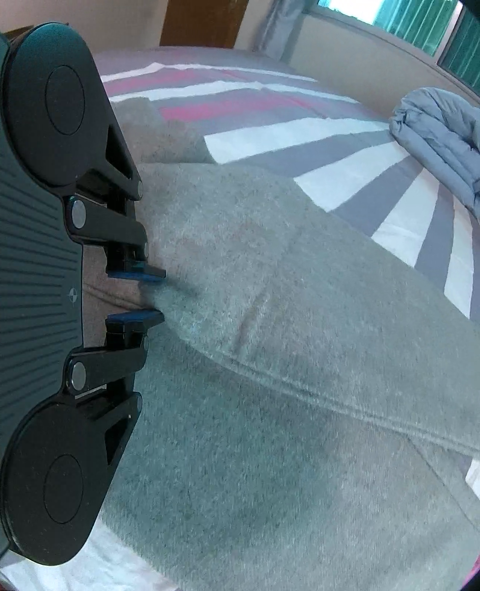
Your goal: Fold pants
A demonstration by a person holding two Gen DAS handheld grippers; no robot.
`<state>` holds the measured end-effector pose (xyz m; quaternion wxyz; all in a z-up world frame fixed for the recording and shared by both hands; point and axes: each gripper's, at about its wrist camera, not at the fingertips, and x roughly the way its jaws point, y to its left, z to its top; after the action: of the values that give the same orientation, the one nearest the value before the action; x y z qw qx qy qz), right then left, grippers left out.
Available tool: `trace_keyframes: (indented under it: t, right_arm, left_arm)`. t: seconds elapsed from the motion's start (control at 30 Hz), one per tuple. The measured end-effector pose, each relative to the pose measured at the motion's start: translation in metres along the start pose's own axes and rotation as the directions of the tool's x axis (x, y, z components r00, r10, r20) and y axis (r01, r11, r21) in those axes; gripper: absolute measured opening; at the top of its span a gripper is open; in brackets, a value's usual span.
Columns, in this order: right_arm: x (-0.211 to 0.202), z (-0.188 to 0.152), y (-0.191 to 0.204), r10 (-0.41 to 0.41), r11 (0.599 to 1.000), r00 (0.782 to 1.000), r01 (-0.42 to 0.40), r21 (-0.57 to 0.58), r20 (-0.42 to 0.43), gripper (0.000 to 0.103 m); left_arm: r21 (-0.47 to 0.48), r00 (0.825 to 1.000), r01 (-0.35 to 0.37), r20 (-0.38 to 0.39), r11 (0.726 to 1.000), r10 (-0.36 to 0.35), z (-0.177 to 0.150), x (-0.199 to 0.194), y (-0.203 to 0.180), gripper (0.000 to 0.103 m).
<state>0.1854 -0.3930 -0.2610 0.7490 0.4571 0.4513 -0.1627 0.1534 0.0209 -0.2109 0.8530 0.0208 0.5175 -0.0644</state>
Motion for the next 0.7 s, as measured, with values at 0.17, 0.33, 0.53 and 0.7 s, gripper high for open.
trace_keyframes:
  t: [0.17, 0.33, 0.53, 0.7]
  right_arm:
    - [-0.018, -0.004, 0.0, 0.039, 0.996, 0.999, -0.036, -0.083, 0.036, 0.01]
    - [-0.061, -0.015, 0.011, 0.09, 0.973, 0.984, -0.055, -0.223, 0.151, 0.009]
    - [-0.115, -0.028, 0.0, 0.174, 0.951, 0.968, -0.118, -0.286, 0.18, 0.009]
    - [-0.083, -0.046, -0.042, 0.008, 0.965, 0.993, 0.023, -0.262, 0.118, 0.009]
  left_arm:
    - [0.062, 0.997, -0.074, 0.029, 0.995, 0.072, -0.003, 0.002, -0.02, 0.02]
    - [0.056, 0.997, -0.068, 0.026, 0.996, 0.067, -0.004, 0.001, -0.017, 0.02]
    - [0.065, 0.998, -0.062, 0.027, 0.996, 0.06, -0.003, 0.002, -0.016, 0.02]
    - [0.078, 0.997, -0.07, 0.033, 0.995, 0.068, -0.002, 0.003, -0.018, 0.02]
